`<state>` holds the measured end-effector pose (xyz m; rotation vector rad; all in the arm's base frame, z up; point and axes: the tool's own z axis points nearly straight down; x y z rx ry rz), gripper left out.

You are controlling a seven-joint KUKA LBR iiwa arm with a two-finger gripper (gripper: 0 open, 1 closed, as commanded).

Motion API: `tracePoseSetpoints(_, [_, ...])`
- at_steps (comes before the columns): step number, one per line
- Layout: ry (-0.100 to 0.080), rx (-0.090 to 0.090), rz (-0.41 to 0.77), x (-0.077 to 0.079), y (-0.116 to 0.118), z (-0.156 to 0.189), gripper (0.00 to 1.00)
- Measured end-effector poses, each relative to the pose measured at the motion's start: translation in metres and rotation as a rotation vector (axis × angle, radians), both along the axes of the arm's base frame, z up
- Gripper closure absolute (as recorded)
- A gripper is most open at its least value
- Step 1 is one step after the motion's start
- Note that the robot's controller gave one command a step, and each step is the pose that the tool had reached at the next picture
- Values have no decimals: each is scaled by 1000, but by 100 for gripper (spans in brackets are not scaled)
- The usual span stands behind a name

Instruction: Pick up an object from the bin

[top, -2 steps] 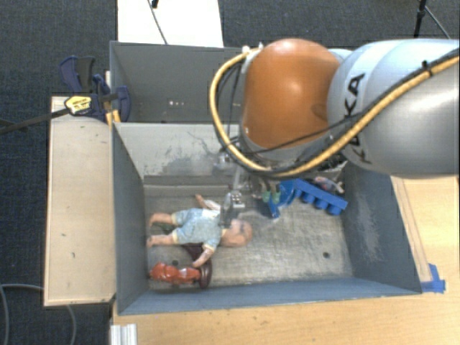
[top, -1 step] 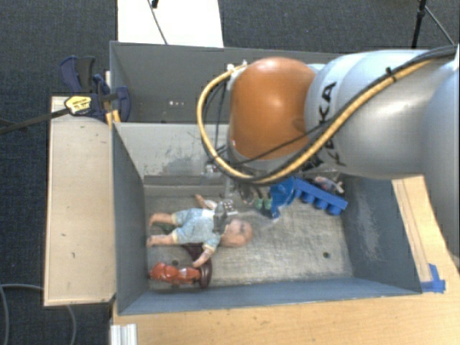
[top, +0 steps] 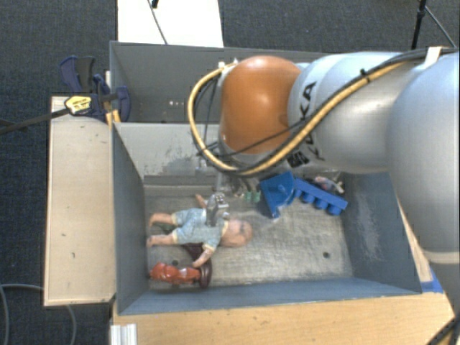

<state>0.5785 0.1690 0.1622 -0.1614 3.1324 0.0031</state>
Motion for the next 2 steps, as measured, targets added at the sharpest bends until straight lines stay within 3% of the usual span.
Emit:
tracePoseSetpoints(1, [3,-2,218,-1,3,-13,0])
tracePoseSetpoints(2, [-10,0,239,-4,3,-35,0])
